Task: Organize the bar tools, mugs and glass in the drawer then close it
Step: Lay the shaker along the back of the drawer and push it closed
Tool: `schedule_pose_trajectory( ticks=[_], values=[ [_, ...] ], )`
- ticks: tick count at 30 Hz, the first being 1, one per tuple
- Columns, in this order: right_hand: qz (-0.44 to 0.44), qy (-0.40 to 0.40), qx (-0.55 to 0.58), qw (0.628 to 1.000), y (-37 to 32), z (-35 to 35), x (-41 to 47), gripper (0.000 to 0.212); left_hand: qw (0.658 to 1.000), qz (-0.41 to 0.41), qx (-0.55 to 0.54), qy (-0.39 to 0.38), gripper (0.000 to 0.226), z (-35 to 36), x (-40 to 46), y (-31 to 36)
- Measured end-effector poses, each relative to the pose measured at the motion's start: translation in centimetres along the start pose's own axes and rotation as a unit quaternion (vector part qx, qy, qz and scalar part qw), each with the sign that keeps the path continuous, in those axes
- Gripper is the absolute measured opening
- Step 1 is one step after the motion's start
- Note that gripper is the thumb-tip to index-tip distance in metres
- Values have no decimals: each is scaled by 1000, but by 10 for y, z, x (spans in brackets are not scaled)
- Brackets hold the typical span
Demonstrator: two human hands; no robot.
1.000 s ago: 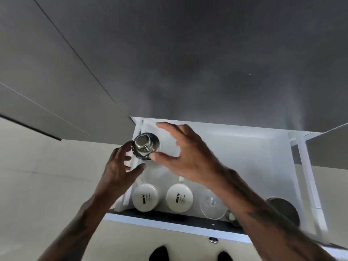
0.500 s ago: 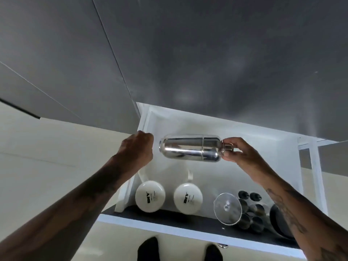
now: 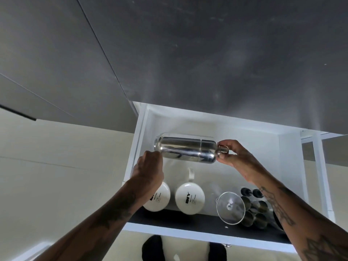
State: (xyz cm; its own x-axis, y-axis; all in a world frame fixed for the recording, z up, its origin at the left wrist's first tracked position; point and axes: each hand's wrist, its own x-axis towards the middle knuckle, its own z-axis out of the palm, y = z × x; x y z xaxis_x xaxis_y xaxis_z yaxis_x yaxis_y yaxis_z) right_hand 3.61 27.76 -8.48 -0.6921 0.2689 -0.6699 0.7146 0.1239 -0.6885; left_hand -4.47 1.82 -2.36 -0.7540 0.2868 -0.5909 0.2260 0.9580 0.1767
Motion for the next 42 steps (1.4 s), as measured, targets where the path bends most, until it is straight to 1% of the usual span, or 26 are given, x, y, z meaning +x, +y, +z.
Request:
schedule_pose_trajectory(
  ticks=[3, 5, 7, 8, 9, 11, 16, 18, 20, 22, 24, 26, 27, 31, 35, 39, 42],
  values=[
    [5, -11, -20, 1000, 3, 5, 0, 39, 1000, -1, -22, 12, 20, 2, -2, -3],
    [10, -24, -31, 999, 4, 11, -2, 39, 998, 7, -16, 60, 27, -3, 0, -10],
    [10, -31, -37, 999, 5, 15, -1, 39, 989, 64, -10, 135, 36, -4, 10, -19],
    [11, -31, -40, 999, 6, 17, -1, 40, 984, 105, -14, 147, 38, -4, 17, -22],
    [12, -32, -44, 998, 7, 19, -2, 40, 980, 138, -19, 141, 33, -3, 23, -26],
    [12, -33, -60, 998, 10, 22, -3, 43, 981, 155, -23, 115, 16, -2, 32, -29],
    [3, -19, -67, 998, 13, 25, -8, 37, 977, 164, -42, 133, 14, 8, 36, -34],
    [-16, -17, -94, 995, 14, 22, -11, 40, 975, 171, -45, 137, 13, 10, 36, -35],
    [-34, 14, -117, 992, 16, 17, -16, 47, 974, 176, -34, 135, 11, 13, 35, -35],
    [-53, 71, -131, 987, 18, 11, -22, 50, 973, 184, -11, 141, 7, 14, 34, -36],
    [-69, 117, -169, 976, 21, 1, -27, 50, 968, 194, 21, 156, 18, 15, 33, -33],
    [-84, 138, -227, 960, 21, -8, -31, 51, 963, 205, 51, 165, 34, 17, 31, -28],
    [-93, 146, -252, 952, 20, -12, -34, 52, 962, 208, 66, 166, 39, 17, 30, -23],
    [-140, 165, -319, 923, 16, -21, -45, 55, 949, 234, 101, 184, 42, 17, 21, -8],
    [-152, 171, -362, 904, 17, -27, -60, 55, 941, 257, 121, 186, 46, 19, 0, 2],
    [-160, 170, -376, 897, 22, -31, -82, 55, 940, 262, 93, 197, 52, 31, -29, 11],
    [-173, 130, -405, 888, 36, -31, -108, 60, 941, 282, 48, 181, 57, 53, -63, 21]
  ],
)
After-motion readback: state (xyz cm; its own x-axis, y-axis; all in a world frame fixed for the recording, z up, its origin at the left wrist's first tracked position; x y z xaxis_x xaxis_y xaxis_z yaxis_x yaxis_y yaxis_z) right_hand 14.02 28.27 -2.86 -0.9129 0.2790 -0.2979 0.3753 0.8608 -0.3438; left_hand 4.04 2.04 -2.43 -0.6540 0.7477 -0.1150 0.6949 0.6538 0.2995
